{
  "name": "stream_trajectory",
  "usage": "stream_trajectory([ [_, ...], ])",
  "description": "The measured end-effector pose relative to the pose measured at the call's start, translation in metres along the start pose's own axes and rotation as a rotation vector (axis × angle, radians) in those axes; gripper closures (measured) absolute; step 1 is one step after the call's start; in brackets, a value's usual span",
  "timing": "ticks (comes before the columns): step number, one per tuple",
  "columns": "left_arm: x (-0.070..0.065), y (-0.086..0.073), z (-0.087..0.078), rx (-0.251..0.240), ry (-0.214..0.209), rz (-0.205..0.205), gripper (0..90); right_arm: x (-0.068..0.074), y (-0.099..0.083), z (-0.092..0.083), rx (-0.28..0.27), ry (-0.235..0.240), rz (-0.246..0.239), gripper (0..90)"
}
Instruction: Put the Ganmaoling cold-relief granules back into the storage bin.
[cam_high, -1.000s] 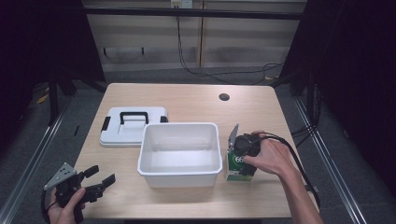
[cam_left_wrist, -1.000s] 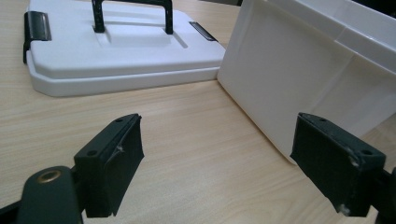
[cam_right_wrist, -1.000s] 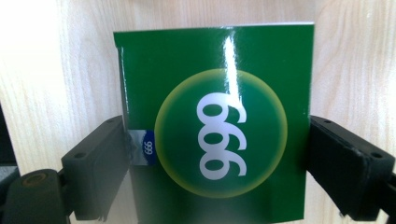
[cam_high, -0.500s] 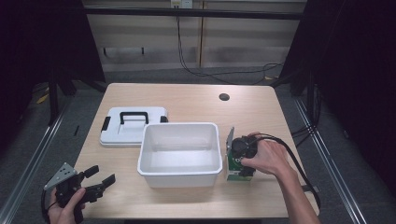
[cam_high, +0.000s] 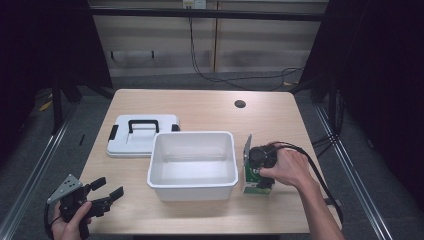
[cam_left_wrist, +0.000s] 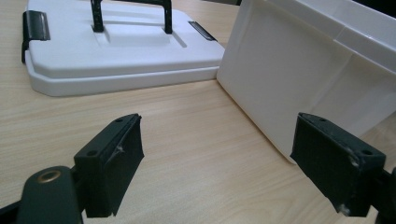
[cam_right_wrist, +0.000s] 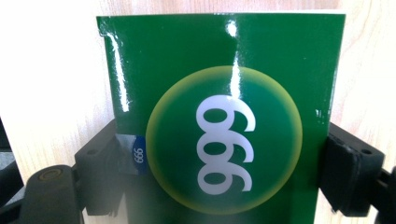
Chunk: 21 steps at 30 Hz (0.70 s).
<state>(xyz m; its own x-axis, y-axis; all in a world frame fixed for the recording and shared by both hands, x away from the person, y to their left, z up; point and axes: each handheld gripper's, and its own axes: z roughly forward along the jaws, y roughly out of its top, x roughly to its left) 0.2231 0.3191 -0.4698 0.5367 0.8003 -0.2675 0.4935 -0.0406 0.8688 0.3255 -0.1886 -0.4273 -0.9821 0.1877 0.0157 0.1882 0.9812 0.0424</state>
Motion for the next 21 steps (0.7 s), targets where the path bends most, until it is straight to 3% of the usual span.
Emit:
stream_trajectory([
  [4, 0.0, 0.0, 0.0, 0.0, -0.004, 0.001, 16.2, -0.001, -0.001, -0.002, 0.013, 0.005, 0.023, 15.8],
  [21, 0.0, 0.0, 0.0, 0.003, -0.008, -0.002, 16.1, -0.001, -0.01, -0.02, -0.027, 0.02, 0.075, 15.9],
])
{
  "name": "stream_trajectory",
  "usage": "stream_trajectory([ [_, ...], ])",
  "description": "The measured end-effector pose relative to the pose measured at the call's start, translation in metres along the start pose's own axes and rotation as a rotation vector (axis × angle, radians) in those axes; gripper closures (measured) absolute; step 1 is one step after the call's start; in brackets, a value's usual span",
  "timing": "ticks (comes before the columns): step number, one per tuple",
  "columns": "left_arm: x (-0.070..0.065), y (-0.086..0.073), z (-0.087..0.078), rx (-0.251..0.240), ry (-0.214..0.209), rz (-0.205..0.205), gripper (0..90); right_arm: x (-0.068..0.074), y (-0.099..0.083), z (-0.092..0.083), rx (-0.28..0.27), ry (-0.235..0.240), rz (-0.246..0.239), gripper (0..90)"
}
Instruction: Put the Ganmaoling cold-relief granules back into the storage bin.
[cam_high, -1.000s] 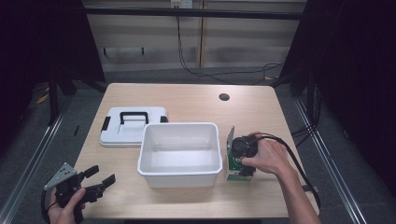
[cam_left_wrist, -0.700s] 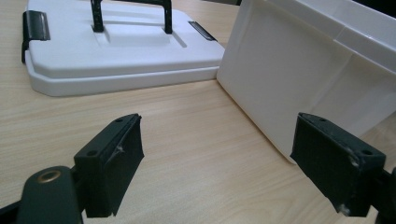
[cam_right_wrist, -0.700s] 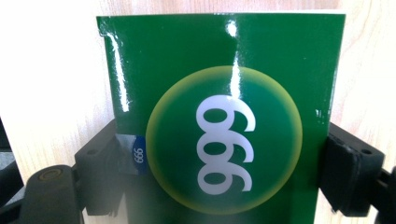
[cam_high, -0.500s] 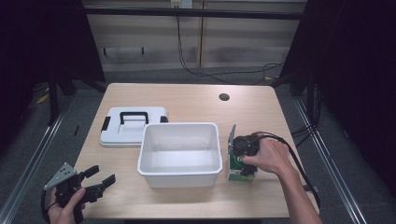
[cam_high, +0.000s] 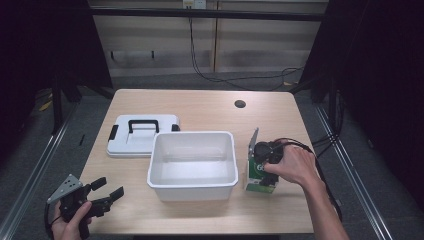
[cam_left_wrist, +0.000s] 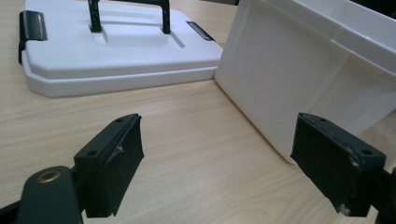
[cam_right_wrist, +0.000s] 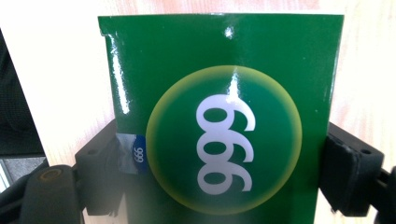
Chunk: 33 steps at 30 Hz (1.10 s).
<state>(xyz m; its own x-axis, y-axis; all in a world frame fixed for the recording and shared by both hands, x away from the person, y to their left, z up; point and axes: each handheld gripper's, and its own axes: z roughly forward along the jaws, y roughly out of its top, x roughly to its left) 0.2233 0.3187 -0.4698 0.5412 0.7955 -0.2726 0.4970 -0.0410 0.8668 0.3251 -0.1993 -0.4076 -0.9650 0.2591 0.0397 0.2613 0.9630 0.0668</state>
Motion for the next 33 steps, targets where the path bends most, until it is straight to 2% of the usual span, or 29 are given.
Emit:
stream_trajectory([
  [12, 0.0, 0.0, 0.0, -0.004, 0.0, 0.001, 16.2, 0.003, 0.011, -0.024, -0.013, -0.047, -0.037, 15.8],
  [24, 0.0, 0.0, -0.001, -0.005, 0.001, 0.001, 16.1, 0.0, 0.012, -0.045, -0.026, -0.051, -0.027, 15.9],
  [25, 0.0, 0.0, -0.001, -0.004, 0.0, 0.001, 16.2, 0.0, 0.012, -0.048, -0.024, -0.05, -0.012, 15.9],
  [27, 0.0, 0.0, -0.001, -0.004, 0.0, 0.002, 16.1, -0.001, 0.012, -0.052, -0.03, -0.053, -0.025, 15.9],
  [33, 0.0, 0.0, 0.0, -0.003, 0.0, 0.001, 16.1, -0.001, 0.013, -0.061, -0.033, -0.063, -0.016, 15.9],
])
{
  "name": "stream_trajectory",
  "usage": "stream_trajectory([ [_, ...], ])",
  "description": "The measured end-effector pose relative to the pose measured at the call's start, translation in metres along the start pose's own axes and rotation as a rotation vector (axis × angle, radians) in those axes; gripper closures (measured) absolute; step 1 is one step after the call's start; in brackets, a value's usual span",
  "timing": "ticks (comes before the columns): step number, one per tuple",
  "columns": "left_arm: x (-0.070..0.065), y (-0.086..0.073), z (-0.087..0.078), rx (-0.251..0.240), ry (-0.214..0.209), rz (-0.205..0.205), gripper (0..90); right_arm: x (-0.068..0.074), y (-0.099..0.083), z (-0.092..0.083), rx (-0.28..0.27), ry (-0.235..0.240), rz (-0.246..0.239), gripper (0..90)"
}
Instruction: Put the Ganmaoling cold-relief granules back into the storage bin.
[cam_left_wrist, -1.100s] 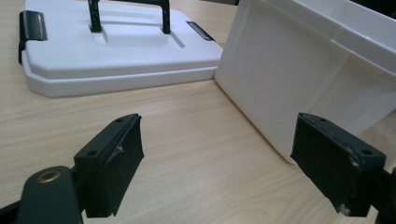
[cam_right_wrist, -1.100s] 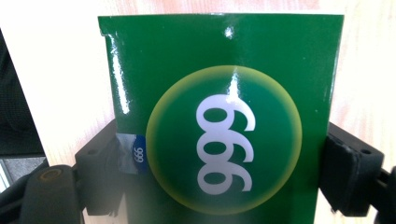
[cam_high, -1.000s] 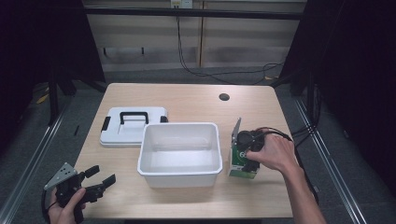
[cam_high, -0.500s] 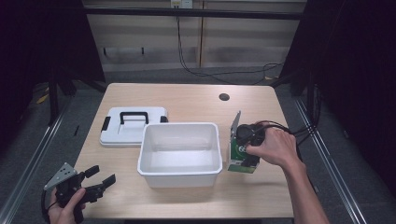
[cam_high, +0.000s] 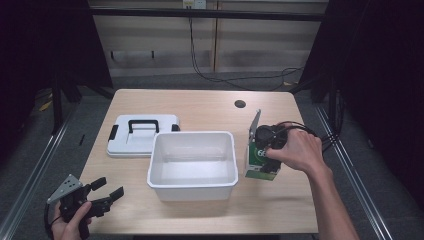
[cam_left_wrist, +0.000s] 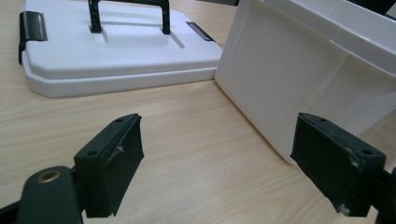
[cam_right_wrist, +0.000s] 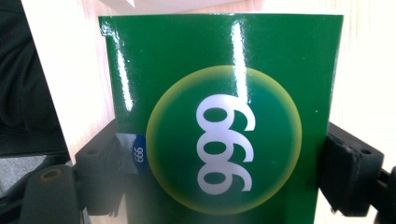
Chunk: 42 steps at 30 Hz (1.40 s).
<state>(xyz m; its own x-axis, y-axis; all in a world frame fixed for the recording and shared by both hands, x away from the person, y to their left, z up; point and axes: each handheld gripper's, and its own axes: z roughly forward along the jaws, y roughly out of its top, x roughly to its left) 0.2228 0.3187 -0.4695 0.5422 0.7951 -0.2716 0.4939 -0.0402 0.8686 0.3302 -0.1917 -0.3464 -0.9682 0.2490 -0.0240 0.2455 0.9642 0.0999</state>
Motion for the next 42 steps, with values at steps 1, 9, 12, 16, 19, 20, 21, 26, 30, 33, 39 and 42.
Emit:
stream_trajectory([
  [1, 0.0, 0.0, 0.0, 0.0, 0.0, 0.001, 16.1, 0.0, 0.0, -0.002, -0.001, 0.004, -0.003, 15.9],
  [9, 0.0, 0.0, 0.0, 0.0, 0.0, 0.002, 16.1, -0.001, -0.001, -0.016, -0.003, -0.01, 0.004, 15.8],
  [12, 0.0, 0.0, 0.0, 0.0, 0.001, -0.001, 16.2, -0.001, 0.001, -0.023, -0.006, -0.018, 0.009, 15.8],
  [16, 0.0, 0.0, 0.0, 0.002, -0.002, 0.004, 16.2, -0.001, 0.006, -0.03, -0.012, -0.026, 0.004, 15.8],
  [19, 0.0, 0.0, 0.0, 0.003, -0.001, 0.004, 16.1, -0.001, 0.009, -0.03, -0.003, -0.023, -0.003, 15.8],
  [20, 0.0, 0.0, 0.0, 0.003, -0.002, 0.004, 16.1, -0.001, 0.009, -0.03, -0.006, -0.021, -0.001, 15.8],
  [21, 0.0, 0.0, 0.0, 0.004, -0.001, 0.004, 16.1, -0.001, 0.01, -0.031, -0.007, -0.021, -0.004, 15.8],
  [26, 0.0, 0.0, 0.0, -0.002, -0.001, -0.003, 16.1, -0.001, 0.01, -0.038, -0.013, -0.022, -0.002, 15.8],
  [30, 0.0, 0.0, 0.0, 0.0, -0.002, -0.001, 16.1, -0.002, 0.01, -0.047, -0.019, -0.029, -0.008, 15.8],
  [33, 0.0, 0.0, 0.0, 0.003, -0.001, 0.001, 16.1, -0.003, 0.01, -0.053, -0.02, -0.034, -0.012, 15.8],
  [39, 0.0, 0.0, 0.0, 0.002, -0.002, 0.002, 16.2, -0.003, 0.012, -0.063, -0.023, -0.035, -0.004, 15.8],
  [42, 0.0, 0.0, 0.0, 0.001, -0.003, 0.001, 16.2, -0.004, 0.014, -0.066, -0.025, -0.035, -0.013, 15.8],
])
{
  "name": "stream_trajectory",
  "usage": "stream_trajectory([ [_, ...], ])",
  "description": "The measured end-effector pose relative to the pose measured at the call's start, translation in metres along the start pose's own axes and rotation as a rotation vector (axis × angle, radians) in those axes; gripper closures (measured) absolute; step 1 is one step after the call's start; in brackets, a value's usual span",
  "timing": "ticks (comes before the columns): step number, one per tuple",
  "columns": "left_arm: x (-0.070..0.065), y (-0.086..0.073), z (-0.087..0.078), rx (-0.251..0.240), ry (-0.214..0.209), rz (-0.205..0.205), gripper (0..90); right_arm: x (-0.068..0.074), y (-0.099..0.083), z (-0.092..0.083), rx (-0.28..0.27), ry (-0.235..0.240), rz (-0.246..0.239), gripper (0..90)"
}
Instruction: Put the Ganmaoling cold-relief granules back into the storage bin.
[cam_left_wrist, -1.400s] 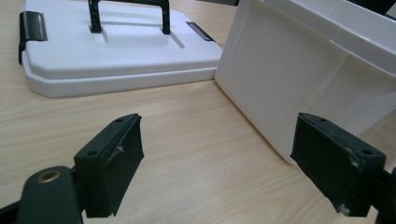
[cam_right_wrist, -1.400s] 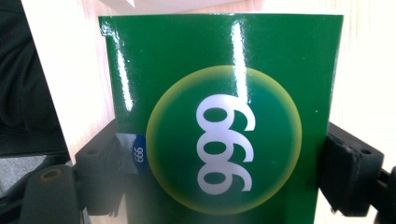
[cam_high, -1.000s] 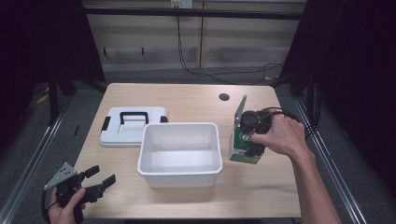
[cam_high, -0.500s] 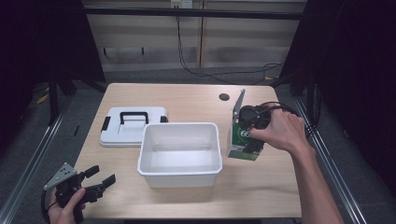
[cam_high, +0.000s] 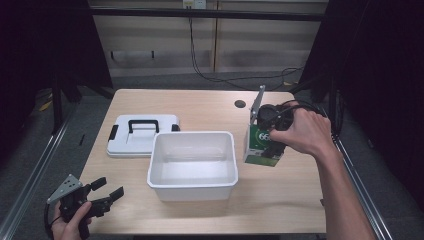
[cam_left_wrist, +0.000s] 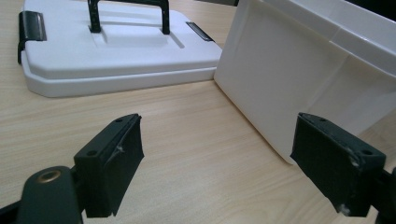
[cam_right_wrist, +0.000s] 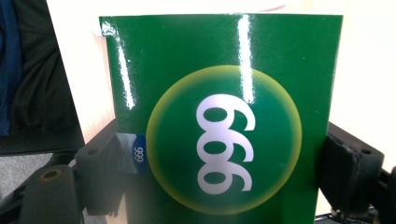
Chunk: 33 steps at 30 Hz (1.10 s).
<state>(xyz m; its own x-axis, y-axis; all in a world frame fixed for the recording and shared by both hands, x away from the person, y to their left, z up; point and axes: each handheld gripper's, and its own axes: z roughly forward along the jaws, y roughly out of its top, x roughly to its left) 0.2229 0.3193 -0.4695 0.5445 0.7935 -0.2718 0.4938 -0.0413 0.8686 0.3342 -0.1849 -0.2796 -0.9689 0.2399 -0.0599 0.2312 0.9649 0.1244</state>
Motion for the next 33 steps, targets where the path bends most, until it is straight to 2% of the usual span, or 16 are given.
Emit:
stream_trajectory([
  [4, 0.0, 0.0, 0.0, 0.0, 0.0, 0.0, 16.1, 0.0, 0.004, -0.006, 0.004, -0.001, -0.006, 15.8],
  [6, 0.0, 0.0, 0.0, 0.0, -0.001, 0.003, 16.1, 0.001, 0.005, -0.01, 0.008, -0.005, 0.006, 15.8],
  [7, 0.0, 0.0, 0.0, 0.0, 0.0, 0.003, 16.1, 0.0, 0.006, -0.011, 0.001, -0.006, -0.008, 15.8],
  [14, 0.0, 0.0, 0.0, 0.001, 0.0, 0.001, 16.2, 0.0, 0.016, -0.018, -0.006, 0.006, -0.02, 15.8],
  [28, 0.0, 0.001, 0.0, 0.001, -0.003, 0.002, 16.1, 0.0, 0.054, -0.017, 0.009, 0.017, -0.075, 15.8],
  [31, 0.0, 0.001, 0.0, 0.002, -0.004, 0.0, 16.1, 0.001, 0.061, -0.017, -0.013, 0.032, -0.088, 15.8],
  [33, -0.001, 0.001, 0.0, 0.002, -0.006, 0.003, 16.1, 0.002, 0.067, -0.015, -0.016, 0.023, -0.097, 15.7],
])
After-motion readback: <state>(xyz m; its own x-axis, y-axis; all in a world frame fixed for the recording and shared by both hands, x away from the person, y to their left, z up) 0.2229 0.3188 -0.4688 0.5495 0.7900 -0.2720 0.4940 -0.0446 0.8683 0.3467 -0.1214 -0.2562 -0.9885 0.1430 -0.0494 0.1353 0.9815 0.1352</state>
